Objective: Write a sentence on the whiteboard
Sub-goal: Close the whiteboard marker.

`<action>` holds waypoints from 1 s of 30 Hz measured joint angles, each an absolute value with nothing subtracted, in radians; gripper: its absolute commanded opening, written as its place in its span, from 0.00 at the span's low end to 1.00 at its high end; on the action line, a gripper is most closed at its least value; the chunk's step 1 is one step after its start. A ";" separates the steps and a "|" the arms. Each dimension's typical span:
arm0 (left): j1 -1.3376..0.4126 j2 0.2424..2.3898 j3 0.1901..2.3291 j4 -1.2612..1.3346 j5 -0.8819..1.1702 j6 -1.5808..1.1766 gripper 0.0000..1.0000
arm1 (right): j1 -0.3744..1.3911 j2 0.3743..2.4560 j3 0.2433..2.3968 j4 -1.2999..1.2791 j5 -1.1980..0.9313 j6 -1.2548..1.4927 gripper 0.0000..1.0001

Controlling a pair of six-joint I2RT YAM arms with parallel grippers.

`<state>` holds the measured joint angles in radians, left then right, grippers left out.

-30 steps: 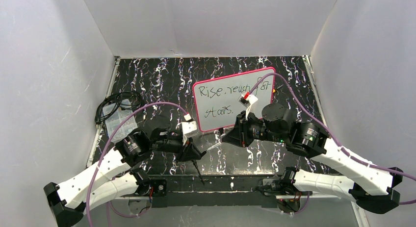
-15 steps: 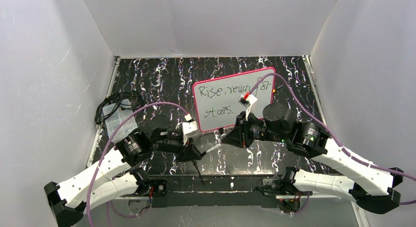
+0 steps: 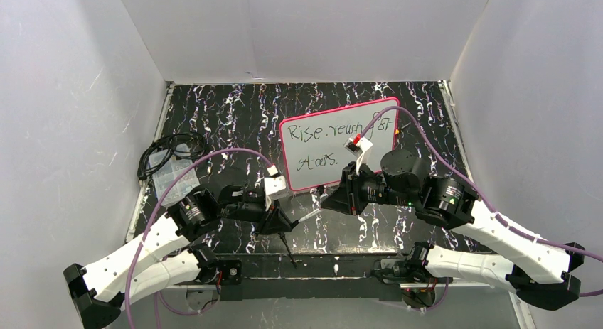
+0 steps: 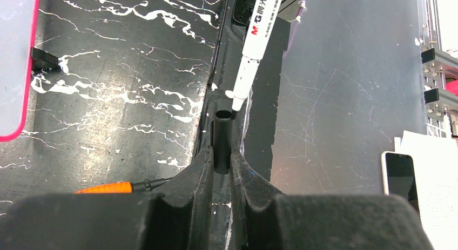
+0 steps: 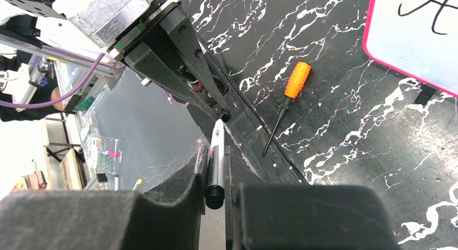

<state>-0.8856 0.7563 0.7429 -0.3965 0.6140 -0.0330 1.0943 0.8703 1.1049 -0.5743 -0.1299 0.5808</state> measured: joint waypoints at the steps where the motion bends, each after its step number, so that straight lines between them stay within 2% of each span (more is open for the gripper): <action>1: -0.886 0.756 0.743 -0.397 0.614 -0.033 0.00 | 1.094 0.870 1.105 -0.575 -0.126 0.581 0.01; 30: -0.892 0.744 0.741 -0.397 0.618 -0.033 0.00 | 1.094 0.868 1.097 -0.573 -0.125 0.592 0.01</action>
<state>-0.8925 0.7441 0.7410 -0.3965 0.6182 -0.0330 1.0943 0.8677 1.0969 -0.5728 -0.1246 0.5922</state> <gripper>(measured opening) 0.130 0.196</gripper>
